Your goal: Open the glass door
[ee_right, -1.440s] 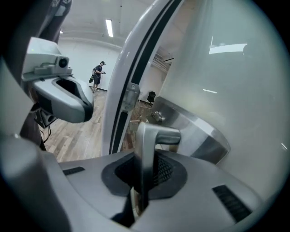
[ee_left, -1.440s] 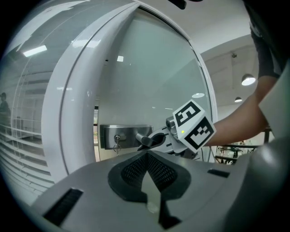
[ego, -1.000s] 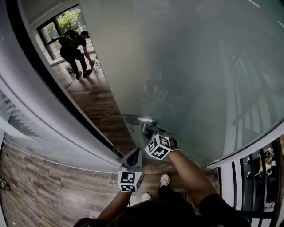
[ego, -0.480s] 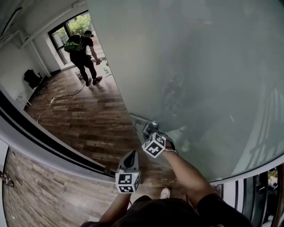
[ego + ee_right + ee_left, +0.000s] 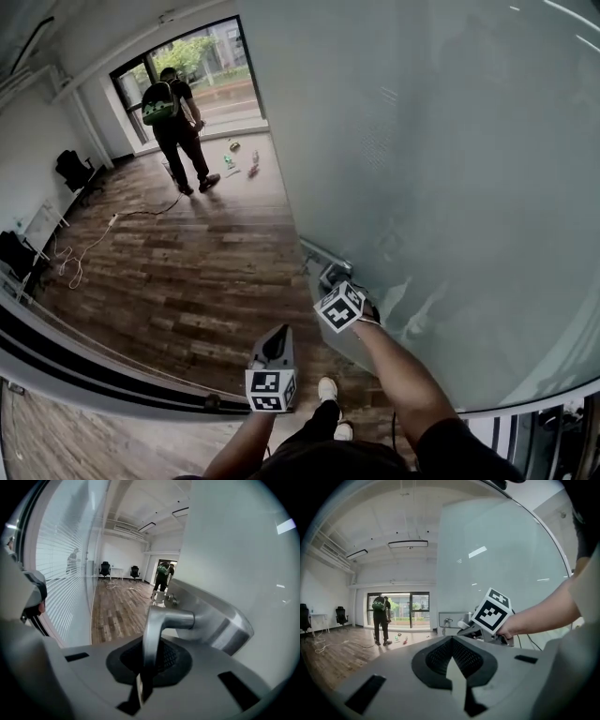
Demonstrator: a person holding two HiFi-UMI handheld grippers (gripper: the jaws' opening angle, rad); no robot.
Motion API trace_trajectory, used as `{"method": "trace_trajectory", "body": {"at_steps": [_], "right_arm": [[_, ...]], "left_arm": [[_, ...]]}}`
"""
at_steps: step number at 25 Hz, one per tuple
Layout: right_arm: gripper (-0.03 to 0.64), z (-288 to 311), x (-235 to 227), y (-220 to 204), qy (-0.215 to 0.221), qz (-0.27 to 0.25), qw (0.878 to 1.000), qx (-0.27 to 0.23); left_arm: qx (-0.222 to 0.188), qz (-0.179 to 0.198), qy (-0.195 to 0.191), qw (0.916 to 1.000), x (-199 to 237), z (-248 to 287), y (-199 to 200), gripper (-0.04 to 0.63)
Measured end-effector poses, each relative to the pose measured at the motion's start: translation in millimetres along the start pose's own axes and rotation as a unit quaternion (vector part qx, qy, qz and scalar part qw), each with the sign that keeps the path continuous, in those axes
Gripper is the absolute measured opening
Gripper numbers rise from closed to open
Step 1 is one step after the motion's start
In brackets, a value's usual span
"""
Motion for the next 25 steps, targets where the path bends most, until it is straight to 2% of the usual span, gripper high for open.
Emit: {"method": "trace_trajectory", "body": {"at_steps": [7,13,18,22,25], "right_arm": [[0.015,24.1,-87.2,-8.2,-0.03,0.035,0.999,0.01],[0.015,47.4,-159.5,-25.8,-0.047,0.067,0.997,0.0],[0.015,85.2,-205.0,-59.9,-0.072,0.099,0.992,0.007],[0.015,70.7,-265.8,-62.6,-0.094,0.121,0.988,0.02],[0.015,70.8,-301.9,-72.3,-0.112,0.138,0.984,0.029]], "left_arm": [[0.001,-0.014,-0.018,0.9997,6.7,75.3,7.4,0.002],[0.0,-0.017,-0.022,0.9996,30.2,141.4,14.0,0.002],[0.003,-0.022,-0.032,0.9992,56.9,191.6,-12.7,0.002],[-0.002,-0.025,-0.042,0.9988,56.8,225.2,19.6,0.002],[-0.002,-0.023,-0.049,0.9985,63.9,245.5,23.6,0.002]]}}
Point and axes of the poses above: the fingertips, and each gripper's own axes: z forward along the fingers, x to its left, y out of its top, the point moved 4 cm from there along -z, backward along the fingers, and after that the axes turned 2 degrees about -x, right-handed, at the moved point
